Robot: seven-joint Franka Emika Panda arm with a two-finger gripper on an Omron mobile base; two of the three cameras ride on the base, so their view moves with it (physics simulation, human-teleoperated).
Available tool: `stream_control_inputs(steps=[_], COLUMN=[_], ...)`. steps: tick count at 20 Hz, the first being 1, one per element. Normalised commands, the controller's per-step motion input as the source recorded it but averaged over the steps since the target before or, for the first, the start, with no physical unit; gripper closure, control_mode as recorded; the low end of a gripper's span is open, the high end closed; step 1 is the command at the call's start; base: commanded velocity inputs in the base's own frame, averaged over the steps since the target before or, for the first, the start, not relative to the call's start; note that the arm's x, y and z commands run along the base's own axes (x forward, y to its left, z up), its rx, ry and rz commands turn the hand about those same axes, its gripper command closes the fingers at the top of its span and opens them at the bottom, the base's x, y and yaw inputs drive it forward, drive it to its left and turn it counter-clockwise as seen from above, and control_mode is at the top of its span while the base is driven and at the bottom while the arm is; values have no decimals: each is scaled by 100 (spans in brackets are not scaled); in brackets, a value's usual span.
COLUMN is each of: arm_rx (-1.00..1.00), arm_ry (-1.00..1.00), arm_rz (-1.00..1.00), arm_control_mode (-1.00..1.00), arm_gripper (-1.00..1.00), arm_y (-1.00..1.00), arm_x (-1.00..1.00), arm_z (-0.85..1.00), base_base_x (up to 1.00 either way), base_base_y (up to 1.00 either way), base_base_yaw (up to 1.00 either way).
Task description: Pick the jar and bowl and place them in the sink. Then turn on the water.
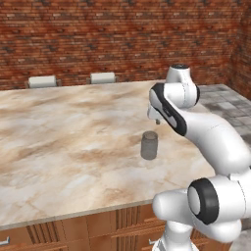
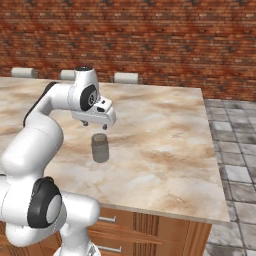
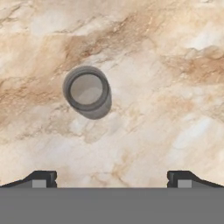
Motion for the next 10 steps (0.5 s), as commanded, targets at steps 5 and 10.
stream_control_inputs(steps=[5, 10], arm_rx=[0, 0], arm_ry=[3, 5], arm_rz=[0, 0], arm_control_mode=[-100, -100], arm_gripper=[-100, -100], arm_y=[0, 0], arm_x=[17, 16], arm_z=[-9, -6], base_base_x=[0, 0], base_base_y=[0, 0], base_base_yaw=[0, 0])
